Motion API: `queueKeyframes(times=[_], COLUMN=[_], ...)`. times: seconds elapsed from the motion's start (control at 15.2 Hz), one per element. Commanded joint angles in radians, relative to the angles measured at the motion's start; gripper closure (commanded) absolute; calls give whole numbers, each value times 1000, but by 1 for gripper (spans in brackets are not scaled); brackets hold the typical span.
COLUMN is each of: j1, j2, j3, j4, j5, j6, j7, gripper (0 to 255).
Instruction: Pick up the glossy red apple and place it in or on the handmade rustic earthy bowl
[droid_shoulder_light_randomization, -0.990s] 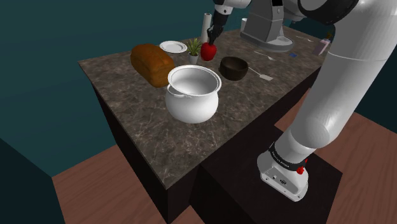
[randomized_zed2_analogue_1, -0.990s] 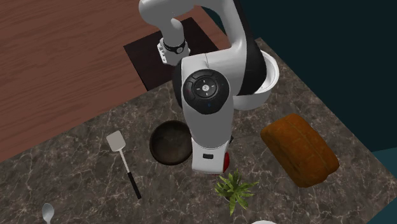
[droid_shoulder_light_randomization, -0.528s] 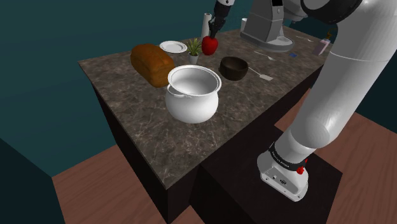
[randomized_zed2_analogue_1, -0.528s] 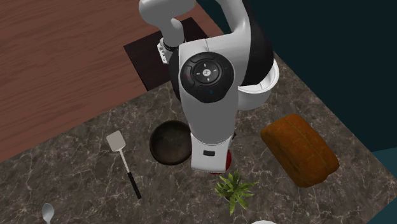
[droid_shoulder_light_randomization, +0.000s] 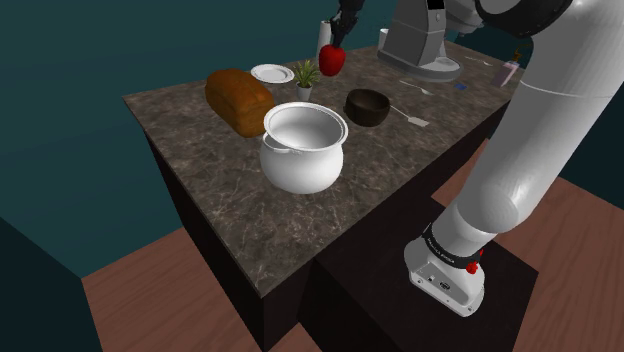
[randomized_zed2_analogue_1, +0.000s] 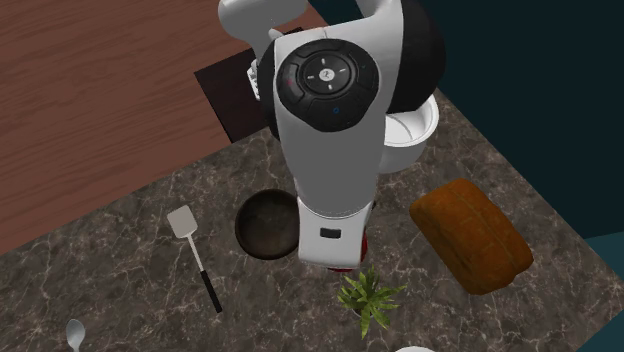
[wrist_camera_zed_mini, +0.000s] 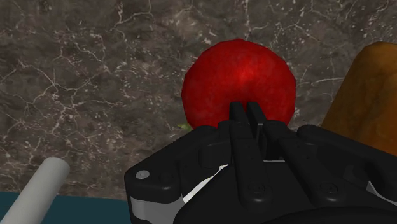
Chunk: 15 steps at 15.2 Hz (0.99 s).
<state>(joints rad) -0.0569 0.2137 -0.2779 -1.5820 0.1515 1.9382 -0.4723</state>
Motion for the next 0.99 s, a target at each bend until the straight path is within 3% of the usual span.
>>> queueKeyframes(times=[0.0,0.13,0.92], j1=[0,-1,-84], j2=[-1,0,-274], j3=[0,-1,-84], j4=[27,48,-144], j5=[-2,-2,-62], j6=[-28,-49,-134], j7=[4,6,-150], gripper=[255,255,255])
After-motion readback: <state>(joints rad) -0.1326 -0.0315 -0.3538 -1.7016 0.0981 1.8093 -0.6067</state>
